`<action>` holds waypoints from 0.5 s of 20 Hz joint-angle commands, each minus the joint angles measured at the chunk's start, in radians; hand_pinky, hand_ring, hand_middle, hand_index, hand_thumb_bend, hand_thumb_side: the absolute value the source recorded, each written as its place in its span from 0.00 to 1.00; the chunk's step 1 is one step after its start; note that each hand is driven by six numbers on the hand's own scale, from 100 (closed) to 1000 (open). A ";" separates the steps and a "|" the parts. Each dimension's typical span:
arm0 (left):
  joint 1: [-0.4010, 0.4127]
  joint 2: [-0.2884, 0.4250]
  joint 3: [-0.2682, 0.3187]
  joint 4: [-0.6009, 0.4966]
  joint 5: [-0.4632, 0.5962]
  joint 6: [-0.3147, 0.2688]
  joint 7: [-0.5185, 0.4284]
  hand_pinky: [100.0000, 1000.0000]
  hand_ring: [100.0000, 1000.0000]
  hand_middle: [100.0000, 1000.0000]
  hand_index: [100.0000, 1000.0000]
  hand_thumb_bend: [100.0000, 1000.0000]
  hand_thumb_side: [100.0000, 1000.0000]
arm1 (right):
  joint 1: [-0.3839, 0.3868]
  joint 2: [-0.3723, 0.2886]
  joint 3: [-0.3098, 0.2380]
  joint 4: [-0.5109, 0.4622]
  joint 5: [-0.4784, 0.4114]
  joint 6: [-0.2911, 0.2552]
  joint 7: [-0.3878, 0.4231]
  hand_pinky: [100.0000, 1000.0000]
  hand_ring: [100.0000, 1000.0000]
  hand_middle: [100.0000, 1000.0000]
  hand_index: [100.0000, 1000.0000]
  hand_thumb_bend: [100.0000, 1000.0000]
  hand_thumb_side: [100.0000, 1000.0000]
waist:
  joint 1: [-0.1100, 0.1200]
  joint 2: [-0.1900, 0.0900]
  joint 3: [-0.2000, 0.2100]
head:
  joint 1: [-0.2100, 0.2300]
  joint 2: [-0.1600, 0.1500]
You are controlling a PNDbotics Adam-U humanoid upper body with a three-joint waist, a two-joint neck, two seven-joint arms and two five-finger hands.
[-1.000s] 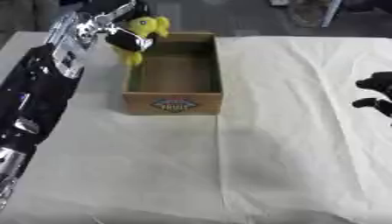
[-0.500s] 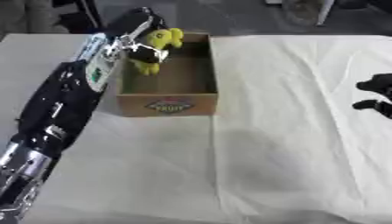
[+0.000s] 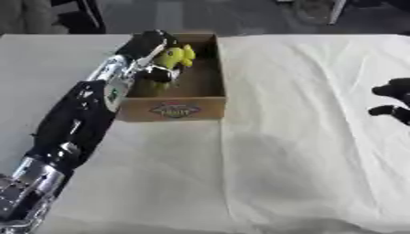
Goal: Pick up objects on the table and place them in the box.
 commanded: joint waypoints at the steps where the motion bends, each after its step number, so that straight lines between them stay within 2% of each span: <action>1: -0.013 0.011 -0.002 -0.015 -0.003 -0.012 -0.041 0.76 0.76 0.76 0.84 0.43 0.14 | -0.012 -0.007 -0.006 -0.006 0.006 -0.003 0.000 0.59 0.78 0.61 0.70 0.00 0.62 | -0.001 -0.013 0.000 | -0.003 -0.009; 3: -0.008 0.014 0.002 -0.029 0.015 -0.017 -0.050 0.79 0.80 0.80 0.85 0.51 0.24 | -0.012 -0.007 -0.007 -0.006 0.006 -0.003 0.000 0.59 0.78 0.61 0.70 0.00 0.62 | 0.000 -0.014 0.002 | -0.004 -0.010; 4: -0.005 0.016 0.003 -0.038 0.028 -0.020 -0.050 0.81 0.81 0.82 0.86 0.58 0.34 | -0.013 -0.006 -0.007 -0.006 0.005 -0.003 -0.001 0.59 0.78 0.61 0.70 0.00 0.62 | 0.000 -0.014 0.003 | -0.005 -0.010; 6: 0.002 0.020 0.005 -0.062 0.058 -0.023 -0.040 0.82 0.83 0.83 0.86 0.62 0.40 | -0.012 -0.006 -0.008 -0.006 0.005 -0.004 -0.001 0.59 0.78 0.61 0.70 0.00 0.62 | -0.001 -0.015 0.006 | -0.008 -0.011; 7: 0.006 0.023 0.009 -0.079 0.075 -0.024 -0.030 0.82 0.83 0.83 0.85 0.61 0.41 | -0.012 -0.006 -0.009 -0.006 0.004 -0.004 -0.002 0.59 0.78 0.61 0.70 0.00 0.62 | -0.002 -0.015 0.008 | -0.010 -0.011; 10: 0.022 0.024 0.025 -0.129 0.128 -0.022 -0.005 0.83 0.82 0.81 0.84 0.48 0.40 | -0.010 -0.007 -0.012 -0.006 0.004 -0.005 -0.005 0.59 0.78 0.61 0.70 0.00 0.62 | -0.004 -0.017 0.014 | -0.015 -0.013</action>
